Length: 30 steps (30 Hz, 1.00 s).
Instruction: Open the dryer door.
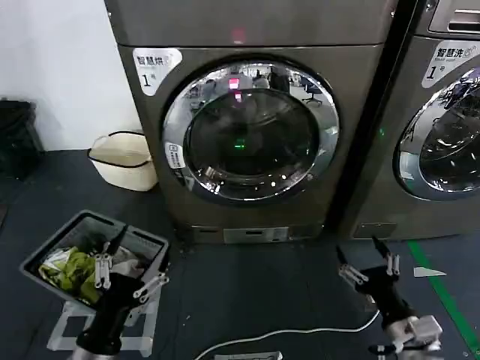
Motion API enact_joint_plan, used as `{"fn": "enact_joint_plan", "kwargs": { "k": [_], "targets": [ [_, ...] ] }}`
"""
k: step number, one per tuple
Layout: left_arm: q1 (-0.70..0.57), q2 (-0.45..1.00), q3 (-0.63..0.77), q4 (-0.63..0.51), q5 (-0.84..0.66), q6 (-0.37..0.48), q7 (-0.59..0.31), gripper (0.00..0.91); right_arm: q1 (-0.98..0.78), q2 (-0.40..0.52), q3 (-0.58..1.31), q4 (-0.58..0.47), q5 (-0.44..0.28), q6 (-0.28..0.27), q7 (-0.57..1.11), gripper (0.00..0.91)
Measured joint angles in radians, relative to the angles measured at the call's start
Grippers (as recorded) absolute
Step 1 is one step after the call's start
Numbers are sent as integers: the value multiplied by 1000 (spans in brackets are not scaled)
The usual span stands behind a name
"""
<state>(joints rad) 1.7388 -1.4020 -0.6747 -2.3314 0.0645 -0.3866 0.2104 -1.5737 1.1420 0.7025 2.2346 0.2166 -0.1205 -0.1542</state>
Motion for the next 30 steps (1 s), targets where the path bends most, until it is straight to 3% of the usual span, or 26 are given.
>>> {"fn": "enact_joint_plan", "kwargs": {
  "k": [18, 30],
  "targets": [
    [23, -9, 6, -17, 14, -8, 7, 907, 285, -204, -159, -105, 176, -49, -30, 907],
    [37, -26, 7, -32, 21, -12, 15, 907, 471, -276, -302, -181, 260, -62, -41, 907]
  ]
}}
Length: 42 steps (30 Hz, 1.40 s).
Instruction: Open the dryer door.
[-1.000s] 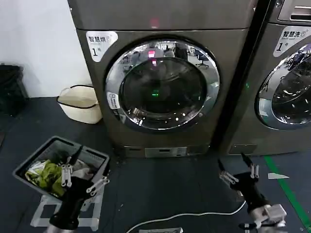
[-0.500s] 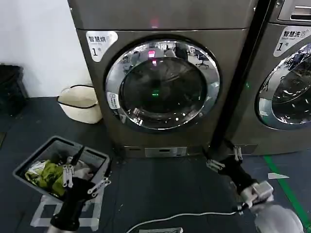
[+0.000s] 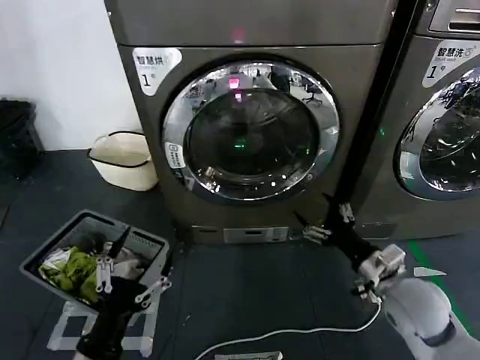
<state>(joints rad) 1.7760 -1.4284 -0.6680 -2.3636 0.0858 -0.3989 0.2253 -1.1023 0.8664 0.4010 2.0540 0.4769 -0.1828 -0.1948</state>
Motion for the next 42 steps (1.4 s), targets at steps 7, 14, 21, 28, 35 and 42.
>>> {"fn": "enact_joint_plan", "kwargs": {
  "k": [7, 14, 21, 28, 35, 42],
  "targets": [
    [6, -7, 0, -4, 3, -3, 0, 907, 125, -15, -95, -46, 34, 0, -9, 907],
    [9, -13, -2, -7, 8, -5, 1, 907, 225, -18, -166, -90, 61, 1, -16, 907],
    [14, -16, -4, -9, 12, -6, 1, 907, 310, -16, -232, -132, 74, 1, -30, 907],
    [16, -20, -4, -11, 15, -6, 2, 907, 385, -10, -308, -175, 98, 7, -51, 907],
    [18, -20, -5, -14, 15, -6, 3, 907, 475, 10, -387, -222, 112, 6, -50, 907],
    [17, -22, -5, -14, 15, -6, 4, 907, 556, 43, -461, -271, 114, 2, -46, 907]
  ]
}}
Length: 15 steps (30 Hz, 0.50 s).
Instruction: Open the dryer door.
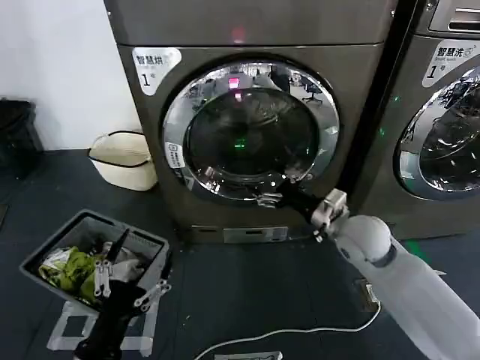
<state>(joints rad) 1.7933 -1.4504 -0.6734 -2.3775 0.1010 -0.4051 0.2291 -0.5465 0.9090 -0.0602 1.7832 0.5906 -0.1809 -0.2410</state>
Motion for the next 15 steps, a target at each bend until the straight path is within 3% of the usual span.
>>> {"fn": "enact_joint_plan", "kwargs": {
  "k": [15],
  "targets": [
    [1, -7, 1, -2, 6, -1, 2, 907, 104, 72, -111, -91, 4, -1, 5, 907]
  ]
}}
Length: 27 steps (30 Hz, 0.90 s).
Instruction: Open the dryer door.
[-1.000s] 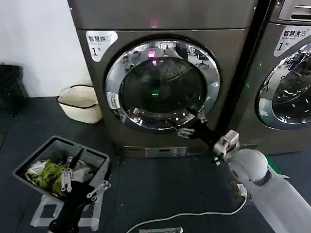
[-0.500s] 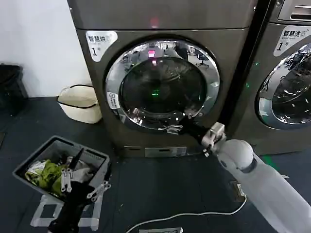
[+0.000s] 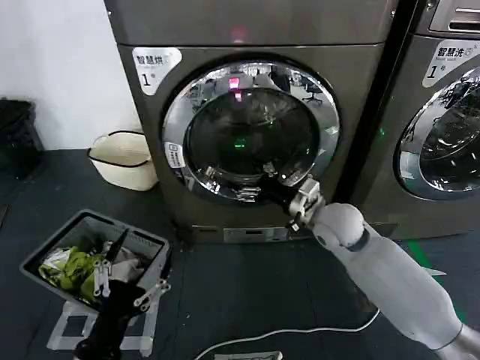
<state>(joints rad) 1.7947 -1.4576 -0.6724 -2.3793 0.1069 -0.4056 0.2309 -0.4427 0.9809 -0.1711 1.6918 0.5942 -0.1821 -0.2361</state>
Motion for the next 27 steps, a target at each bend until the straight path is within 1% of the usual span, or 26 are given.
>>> {"fn": "enact_joint_plan", "kwargs": {
  "k": [19, 27],
  "targets": [
    [14, -7, -4, -7, 3, -10, 0, 907, 95, 107, -88, -105, -7, 0, 20, 907],
    [14, -9, -3, -7, 5, -10, 0, 907, 121, 150, -115, -139, -27, -2, 33, 907]
  ]
}}
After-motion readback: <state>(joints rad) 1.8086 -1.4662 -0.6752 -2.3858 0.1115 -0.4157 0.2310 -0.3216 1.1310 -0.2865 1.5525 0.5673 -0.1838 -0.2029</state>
